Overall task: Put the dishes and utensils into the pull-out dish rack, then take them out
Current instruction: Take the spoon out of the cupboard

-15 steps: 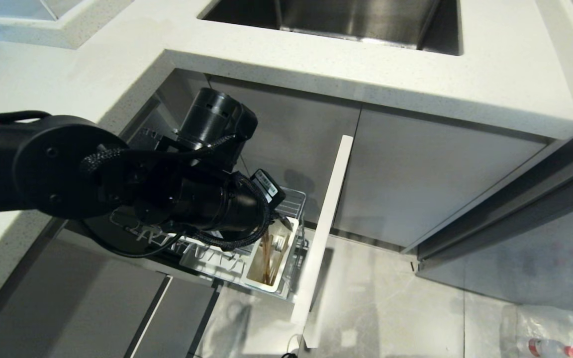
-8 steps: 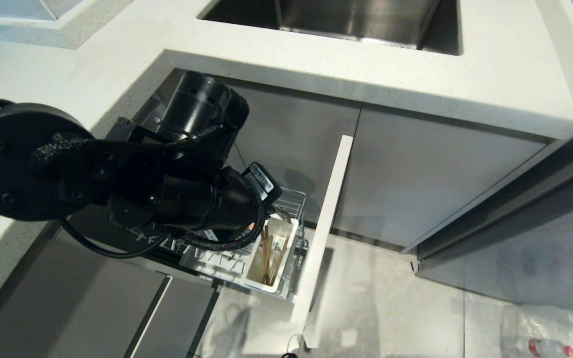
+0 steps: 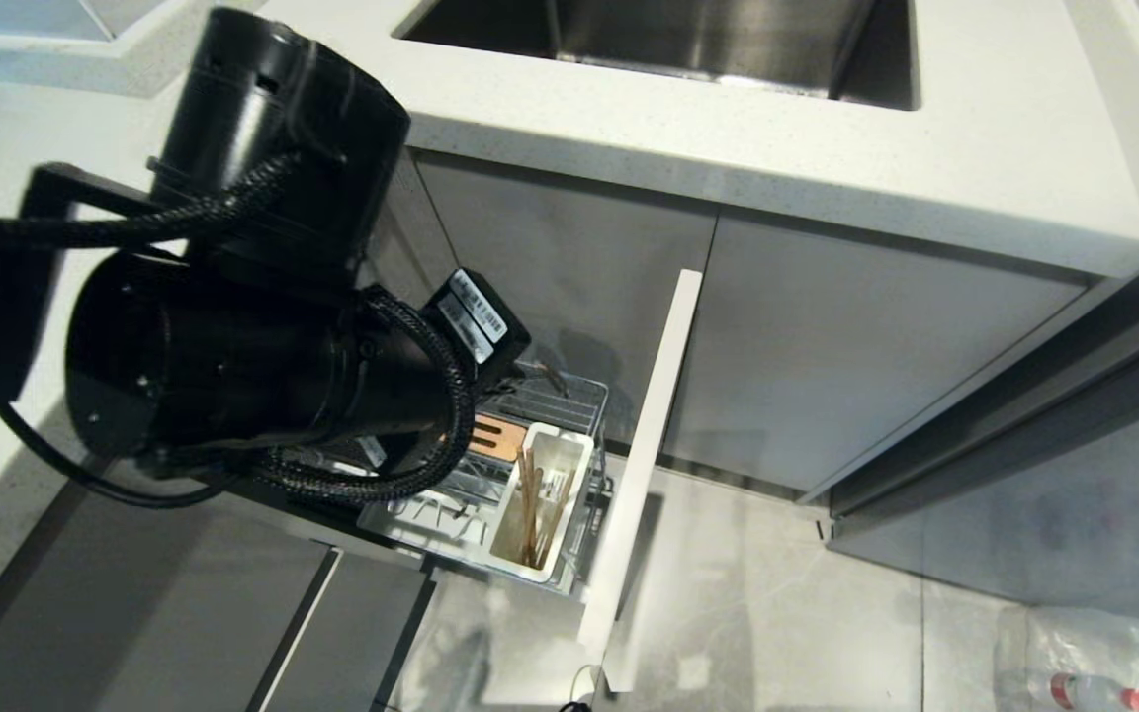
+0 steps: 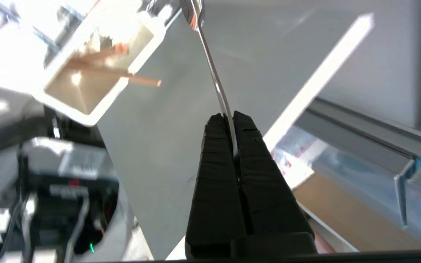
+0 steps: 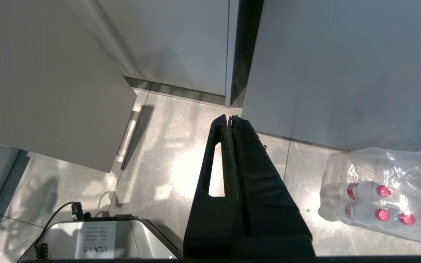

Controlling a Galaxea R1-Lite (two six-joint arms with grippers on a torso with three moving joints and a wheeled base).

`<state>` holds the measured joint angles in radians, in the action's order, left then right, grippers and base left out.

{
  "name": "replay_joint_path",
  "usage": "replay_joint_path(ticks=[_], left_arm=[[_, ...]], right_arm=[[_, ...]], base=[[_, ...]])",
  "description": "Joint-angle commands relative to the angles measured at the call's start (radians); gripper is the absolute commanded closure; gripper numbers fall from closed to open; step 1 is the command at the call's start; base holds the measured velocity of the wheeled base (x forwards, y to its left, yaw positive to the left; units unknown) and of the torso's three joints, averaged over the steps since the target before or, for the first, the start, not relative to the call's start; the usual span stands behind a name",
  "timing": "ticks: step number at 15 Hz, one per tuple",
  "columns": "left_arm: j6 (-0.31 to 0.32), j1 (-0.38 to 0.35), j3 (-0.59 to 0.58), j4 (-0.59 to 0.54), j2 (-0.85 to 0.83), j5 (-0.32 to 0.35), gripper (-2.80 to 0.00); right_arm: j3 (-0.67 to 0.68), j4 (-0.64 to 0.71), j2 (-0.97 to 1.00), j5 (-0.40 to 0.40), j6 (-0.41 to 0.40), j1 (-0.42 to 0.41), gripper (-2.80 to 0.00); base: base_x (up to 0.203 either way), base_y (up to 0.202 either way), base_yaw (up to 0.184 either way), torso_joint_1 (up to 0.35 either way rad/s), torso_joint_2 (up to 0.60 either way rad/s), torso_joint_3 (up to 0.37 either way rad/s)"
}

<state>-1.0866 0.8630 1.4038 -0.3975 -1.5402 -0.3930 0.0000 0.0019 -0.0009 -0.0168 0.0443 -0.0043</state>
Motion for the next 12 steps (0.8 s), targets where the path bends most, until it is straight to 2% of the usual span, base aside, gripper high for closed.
replay_joint_path(ticks=[1, 4, 5, 7, 12], left_arm=[[0.017, 0.029, 0.006, -0.001, 0.054, -0.04, 0.0], [0.052, 0.093, 0.026, -0.005, 0.117, -0.161, 0.0], [0.064, 0.102, 0.031, -0.012, 0.124, -0.182, 0.0], [0.079, 0.155, 0.05, -0.034, 0.147, -0.297, 0.0], [0.163, 0.171, 0.084, -0.037, 0.209, -0.399, 0.0]], right_arm=[[0.002, 0.0, 0.001, 0.0, 0.0, 0.0, 0.0], [0.002, 0.001, 0.001, 0.0, 0.0, 0.0, 0.0], [0.002, 0.0, 0.001, 0.0, 0.0, 0.0, 0.0], [0.002, 0.001, 0.001, 0.0, 0.0, 0.001, 0.0], [0.002, 0.0, 0.001, 0.0, 0.0, 0.0, 0.0]], base=[[0.0, 0.0, 0.0, 0.0, 0.0, 0.0], [0.0, 0.0, 0.0, 0.0, 0.0, 0.0], [0.0, 0.0, 0.0, 0.0, 0.0, 0.0], [0.0, 0.0, 0.0, 0.0, 0.0, 0.0], [0.0, 0.0, 0.0, 0.0, 0.0, 0.0]])
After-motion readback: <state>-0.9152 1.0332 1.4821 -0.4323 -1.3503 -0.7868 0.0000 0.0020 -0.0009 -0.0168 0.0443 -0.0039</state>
